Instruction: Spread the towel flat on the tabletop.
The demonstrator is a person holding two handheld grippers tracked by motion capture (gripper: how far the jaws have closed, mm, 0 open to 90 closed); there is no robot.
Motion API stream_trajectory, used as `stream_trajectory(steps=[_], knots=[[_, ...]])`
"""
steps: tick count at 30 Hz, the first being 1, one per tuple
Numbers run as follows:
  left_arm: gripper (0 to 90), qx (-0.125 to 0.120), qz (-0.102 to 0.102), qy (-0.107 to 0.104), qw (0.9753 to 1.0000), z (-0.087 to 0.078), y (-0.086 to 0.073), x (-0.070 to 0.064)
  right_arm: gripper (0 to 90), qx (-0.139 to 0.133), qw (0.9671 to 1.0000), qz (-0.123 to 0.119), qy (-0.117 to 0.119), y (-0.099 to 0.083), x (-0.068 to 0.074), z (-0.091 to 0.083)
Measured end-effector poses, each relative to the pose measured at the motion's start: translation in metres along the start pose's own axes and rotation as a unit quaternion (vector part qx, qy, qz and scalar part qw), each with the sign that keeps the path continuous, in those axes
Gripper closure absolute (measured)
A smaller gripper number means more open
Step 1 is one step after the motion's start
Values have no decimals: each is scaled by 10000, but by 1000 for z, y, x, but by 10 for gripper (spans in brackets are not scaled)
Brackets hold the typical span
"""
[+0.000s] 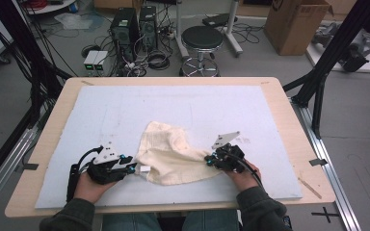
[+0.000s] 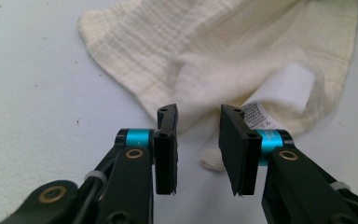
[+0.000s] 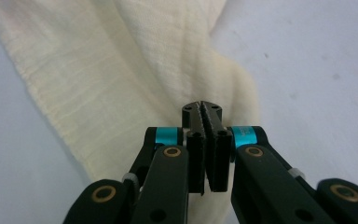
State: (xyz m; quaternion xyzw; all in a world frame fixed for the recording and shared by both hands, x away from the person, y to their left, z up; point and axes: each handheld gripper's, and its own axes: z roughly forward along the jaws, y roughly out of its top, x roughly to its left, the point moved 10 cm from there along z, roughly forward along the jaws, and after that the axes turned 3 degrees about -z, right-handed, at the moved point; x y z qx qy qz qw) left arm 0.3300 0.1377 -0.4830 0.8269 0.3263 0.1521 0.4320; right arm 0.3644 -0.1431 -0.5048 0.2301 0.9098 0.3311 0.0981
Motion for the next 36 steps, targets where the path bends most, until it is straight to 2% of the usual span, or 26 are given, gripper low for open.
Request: stream_trajectory(steps=[4,7,13,15,18,20,22,27,33,36], knots=[[682,76,87,-100,9999,2,-1,-4,884,-76,9999,152,-16,-13,-4,-10],[688,77,156,-269,9995,6,0,-12,871,-164,9997,190,7,-13,-2,-13],[719,266,440,-636,9966,21,-1,-31,769,-348,9992,168,118,-8,3,-13],[715,318,456,-742,9957,26,-2,-35,727,-425,9988,184,126,-8,3,-15],[702,382,494,-867,9943,33,-1,-41,673,-591,9974,184,362,-5,7,-19],[701,441,590,-851,9936,37,-2,-42,644,-615,9969,81,488,-5,12,-20],[711,443,616,-843,9935,39,-1,-43,635,-529,9977,18,424,-7,13,-19],[857,465,803,-880,9918,40,-2,-49,635,-408,9980,43,486,-12,13,-16],[894,491,799,-847,9920,38,-2,-49,639,-223,9985,36,494,-17,13,-11],[896,451,766,-839,9925,34,-2,-49,640,-227,9986,7,485,-17,14,-10]])
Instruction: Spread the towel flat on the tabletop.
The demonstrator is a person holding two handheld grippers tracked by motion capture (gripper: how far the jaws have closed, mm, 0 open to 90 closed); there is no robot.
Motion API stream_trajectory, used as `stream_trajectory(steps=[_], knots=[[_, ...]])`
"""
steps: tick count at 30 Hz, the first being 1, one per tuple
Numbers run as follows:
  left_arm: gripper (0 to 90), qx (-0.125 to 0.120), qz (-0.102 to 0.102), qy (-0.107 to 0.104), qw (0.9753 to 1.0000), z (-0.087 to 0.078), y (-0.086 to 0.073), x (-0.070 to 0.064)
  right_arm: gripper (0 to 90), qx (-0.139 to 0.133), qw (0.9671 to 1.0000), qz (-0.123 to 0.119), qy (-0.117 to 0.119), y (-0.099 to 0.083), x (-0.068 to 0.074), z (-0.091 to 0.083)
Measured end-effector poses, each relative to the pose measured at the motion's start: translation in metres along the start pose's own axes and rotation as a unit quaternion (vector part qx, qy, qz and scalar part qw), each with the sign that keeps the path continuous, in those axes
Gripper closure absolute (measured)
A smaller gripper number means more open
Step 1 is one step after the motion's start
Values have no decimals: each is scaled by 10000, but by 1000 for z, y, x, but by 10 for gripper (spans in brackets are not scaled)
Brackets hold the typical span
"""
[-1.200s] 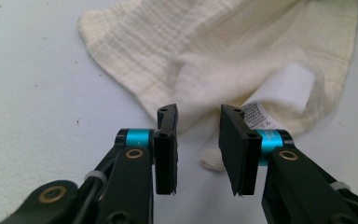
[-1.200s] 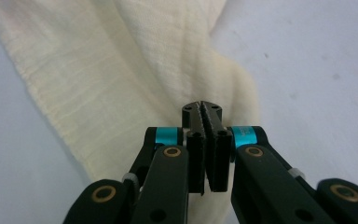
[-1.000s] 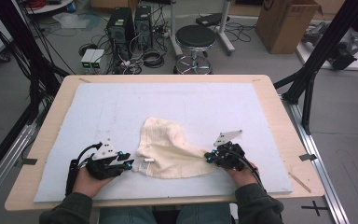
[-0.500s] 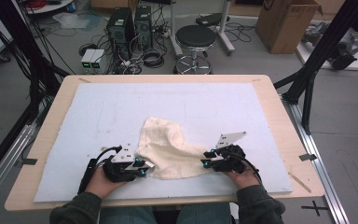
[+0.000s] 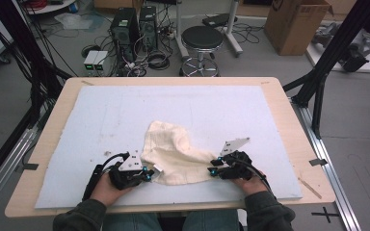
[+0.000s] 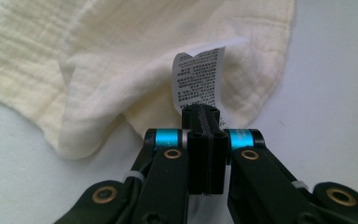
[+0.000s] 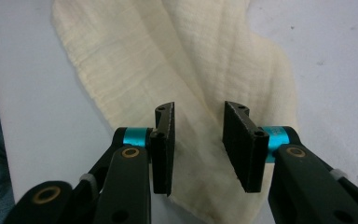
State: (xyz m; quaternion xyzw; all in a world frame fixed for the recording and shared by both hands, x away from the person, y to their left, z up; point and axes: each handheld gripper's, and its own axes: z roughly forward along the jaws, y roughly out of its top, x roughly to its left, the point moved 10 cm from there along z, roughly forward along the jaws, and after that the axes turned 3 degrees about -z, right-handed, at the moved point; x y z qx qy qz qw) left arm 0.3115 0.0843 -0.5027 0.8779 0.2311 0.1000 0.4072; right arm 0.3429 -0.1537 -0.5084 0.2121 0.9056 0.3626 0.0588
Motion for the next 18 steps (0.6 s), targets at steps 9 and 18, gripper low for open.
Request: stream_trajectory(steps=[9,18], knots=[[896,-230,15,196,9995,-34,-4,-6,636,-110,9999,-55,112,7,9,-2],[896,-209,-132,275,9993,-55,-21,-19,651,134,9991,-271,312,3,31,5]])
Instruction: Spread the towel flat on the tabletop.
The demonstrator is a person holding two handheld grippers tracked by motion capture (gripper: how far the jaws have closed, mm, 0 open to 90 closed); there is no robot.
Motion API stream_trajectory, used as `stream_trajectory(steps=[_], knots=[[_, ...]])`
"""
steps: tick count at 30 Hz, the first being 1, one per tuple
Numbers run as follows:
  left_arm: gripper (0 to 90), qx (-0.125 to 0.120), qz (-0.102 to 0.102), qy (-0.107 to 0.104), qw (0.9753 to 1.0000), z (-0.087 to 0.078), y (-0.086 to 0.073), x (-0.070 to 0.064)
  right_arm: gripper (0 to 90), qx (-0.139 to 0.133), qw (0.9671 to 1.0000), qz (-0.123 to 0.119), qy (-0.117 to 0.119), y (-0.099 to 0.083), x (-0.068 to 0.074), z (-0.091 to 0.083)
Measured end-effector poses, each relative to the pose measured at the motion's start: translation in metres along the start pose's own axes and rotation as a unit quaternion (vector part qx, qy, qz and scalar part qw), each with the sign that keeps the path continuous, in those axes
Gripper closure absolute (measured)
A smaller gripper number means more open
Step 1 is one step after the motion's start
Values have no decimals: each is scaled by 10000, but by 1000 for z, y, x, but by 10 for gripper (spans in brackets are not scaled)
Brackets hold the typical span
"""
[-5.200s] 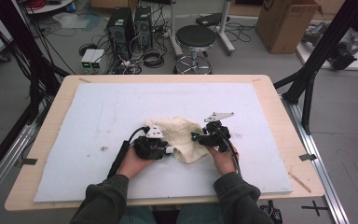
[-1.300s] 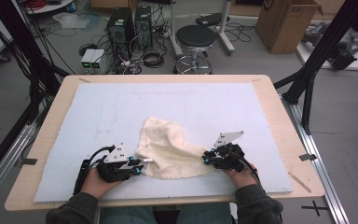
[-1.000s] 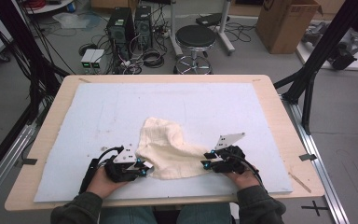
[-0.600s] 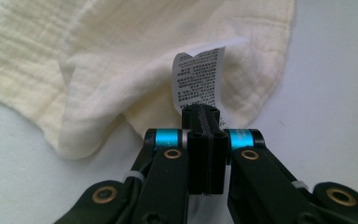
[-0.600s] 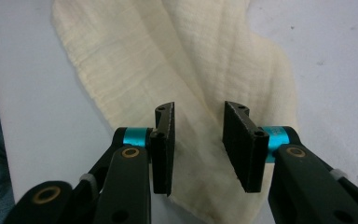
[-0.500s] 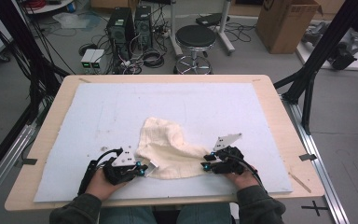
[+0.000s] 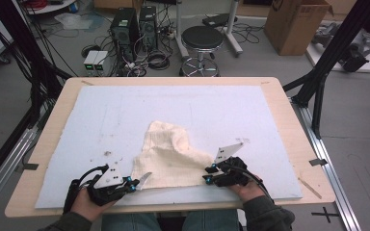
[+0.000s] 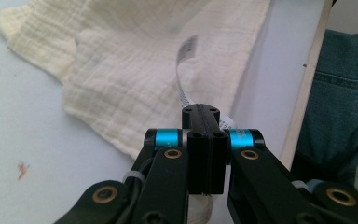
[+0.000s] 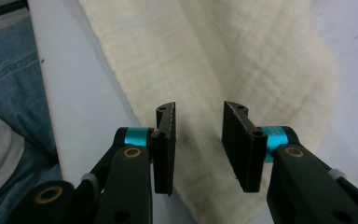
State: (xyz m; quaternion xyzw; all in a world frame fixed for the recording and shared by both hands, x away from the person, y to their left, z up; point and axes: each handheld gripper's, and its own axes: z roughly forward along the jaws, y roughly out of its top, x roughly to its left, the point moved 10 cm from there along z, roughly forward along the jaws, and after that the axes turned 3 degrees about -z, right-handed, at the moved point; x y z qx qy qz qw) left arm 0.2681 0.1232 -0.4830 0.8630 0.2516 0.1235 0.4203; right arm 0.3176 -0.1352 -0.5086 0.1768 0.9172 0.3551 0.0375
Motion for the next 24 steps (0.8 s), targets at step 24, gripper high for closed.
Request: stream_trajectory(steps=[24], knots=[[627,-519,-670,-180,9962,12,37,39,683,-446,9985,-86,317,12,13,-16]])
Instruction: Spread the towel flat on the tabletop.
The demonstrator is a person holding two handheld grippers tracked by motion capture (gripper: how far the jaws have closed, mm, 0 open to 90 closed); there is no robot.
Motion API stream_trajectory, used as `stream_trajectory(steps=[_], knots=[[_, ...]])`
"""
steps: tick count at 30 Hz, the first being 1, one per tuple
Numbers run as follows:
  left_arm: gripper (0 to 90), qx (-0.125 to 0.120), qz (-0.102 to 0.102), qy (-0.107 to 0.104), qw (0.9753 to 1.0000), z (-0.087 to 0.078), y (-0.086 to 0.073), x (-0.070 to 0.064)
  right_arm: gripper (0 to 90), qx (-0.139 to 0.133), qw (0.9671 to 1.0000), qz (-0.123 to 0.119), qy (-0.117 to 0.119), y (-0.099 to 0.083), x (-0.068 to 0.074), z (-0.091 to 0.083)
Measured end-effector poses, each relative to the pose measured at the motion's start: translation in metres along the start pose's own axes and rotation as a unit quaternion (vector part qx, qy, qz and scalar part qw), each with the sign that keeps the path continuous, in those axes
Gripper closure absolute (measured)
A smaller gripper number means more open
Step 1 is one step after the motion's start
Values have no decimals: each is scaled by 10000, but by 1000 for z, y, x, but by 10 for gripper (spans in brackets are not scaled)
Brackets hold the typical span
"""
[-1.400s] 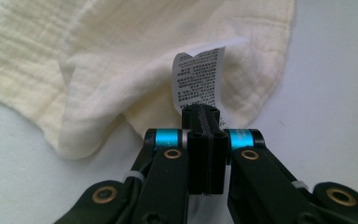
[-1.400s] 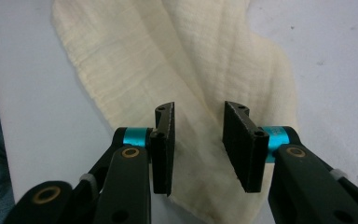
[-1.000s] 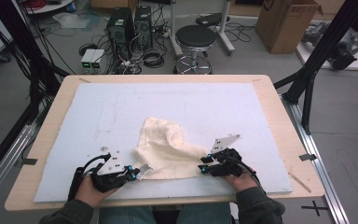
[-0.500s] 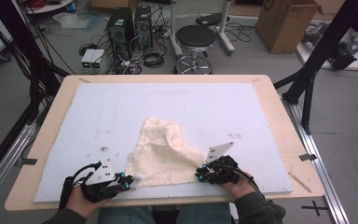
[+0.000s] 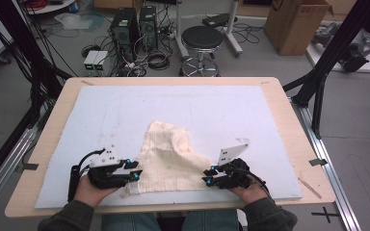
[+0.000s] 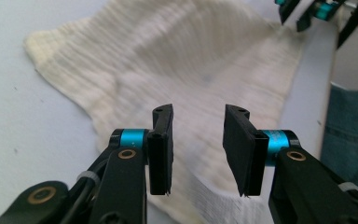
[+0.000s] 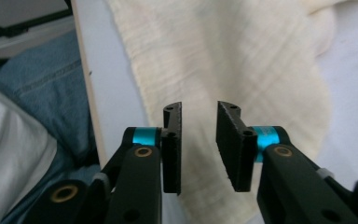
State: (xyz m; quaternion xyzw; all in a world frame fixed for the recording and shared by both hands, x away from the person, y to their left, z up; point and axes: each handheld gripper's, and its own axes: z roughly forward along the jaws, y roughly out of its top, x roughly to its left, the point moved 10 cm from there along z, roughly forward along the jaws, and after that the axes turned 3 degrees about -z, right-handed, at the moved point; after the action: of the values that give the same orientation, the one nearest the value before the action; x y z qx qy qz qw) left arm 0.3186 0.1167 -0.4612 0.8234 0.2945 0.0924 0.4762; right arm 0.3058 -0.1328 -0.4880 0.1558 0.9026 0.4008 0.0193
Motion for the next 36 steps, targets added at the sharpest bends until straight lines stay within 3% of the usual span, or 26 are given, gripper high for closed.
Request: stream_trajectory(steps=[8,14,19,23,27,36], knots=[[594,-58,-123,377,9992,28,36,37,578,-464,9978,251,-409,14,-29,-12],[642,-76,-449,750,9961,51,56,73,554,-753,9937,456,-690,22,-50,-21],[650,126,-630,992,9930,72,60,96,538,-872,9913,548,-825,25,-62,-23],[651,102,-747,1090,9912,86,64,108,528,-868,9904,603,-891,25,-69,-21],[651,240,-938,1153,9886,101,60,116,525,-919,9892,632,-951,26,-76,-20],[637,731,-901,1420,9830,117,41,126,522,-930,9879,700,-1020,24,-82,-21]])
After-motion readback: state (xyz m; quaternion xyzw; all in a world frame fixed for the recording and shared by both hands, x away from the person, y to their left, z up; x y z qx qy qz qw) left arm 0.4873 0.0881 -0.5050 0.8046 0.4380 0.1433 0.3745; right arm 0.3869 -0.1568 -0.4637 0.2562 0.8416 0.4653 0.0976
